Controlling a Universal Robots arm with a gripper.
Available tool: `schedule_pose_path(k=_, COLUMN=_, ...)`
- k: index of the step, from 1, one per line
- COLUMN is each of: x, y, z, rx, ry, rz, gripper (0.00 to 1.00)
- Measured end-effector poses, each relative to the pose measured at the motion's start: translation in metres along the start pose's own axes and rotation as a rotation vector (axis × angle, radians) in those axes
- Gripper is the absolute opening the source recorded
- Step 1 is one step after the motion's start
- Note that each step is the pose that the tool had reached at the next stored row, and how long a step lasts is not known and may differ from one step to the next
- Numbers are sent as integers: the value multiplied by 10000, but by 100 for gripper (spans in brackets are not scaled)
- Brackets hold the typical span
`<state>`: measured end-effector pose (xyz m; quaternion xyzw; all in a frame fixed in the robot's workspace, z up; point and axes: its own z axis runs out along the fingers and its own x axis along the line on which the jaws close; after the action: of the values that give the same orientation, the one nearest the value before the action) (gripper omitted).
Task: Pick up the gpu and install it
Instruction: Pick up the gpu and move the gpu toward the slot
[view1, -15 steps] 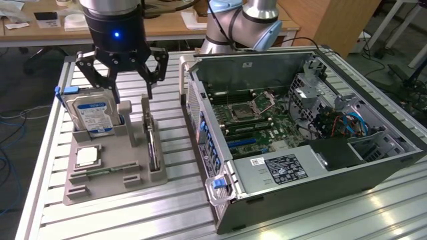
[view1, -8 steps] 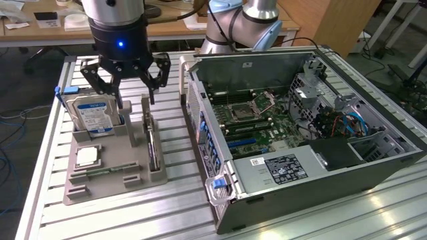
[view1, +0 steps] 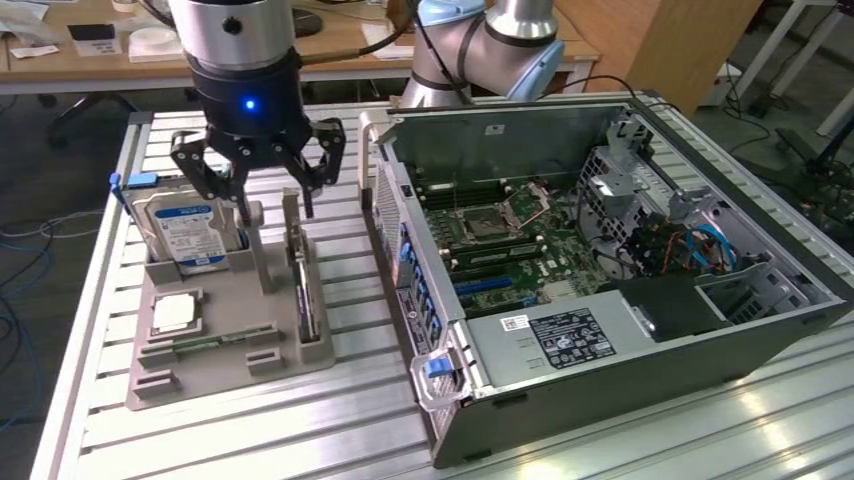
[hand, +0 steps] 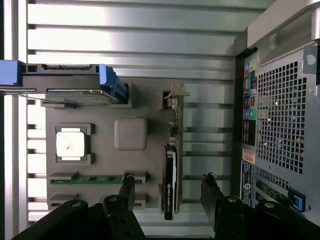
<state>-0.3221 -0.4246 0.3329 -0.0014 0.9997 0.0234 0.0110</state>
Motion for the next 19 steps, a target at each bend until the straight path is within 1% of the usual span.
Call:
schedule_pose_path(k=5, x=-8, y=-3, z=63, rx=1, ry=2, rz=1, gripper=65)
schedule_pose_path(k=14, x=-13, y=-7, z=114, rx=2, ry=2, rz=2, gripper=65)
schedule_pose_path(k=19, x=-14, y=-24, z=194, rx=3, ry=2, rz=7, gripper=65)
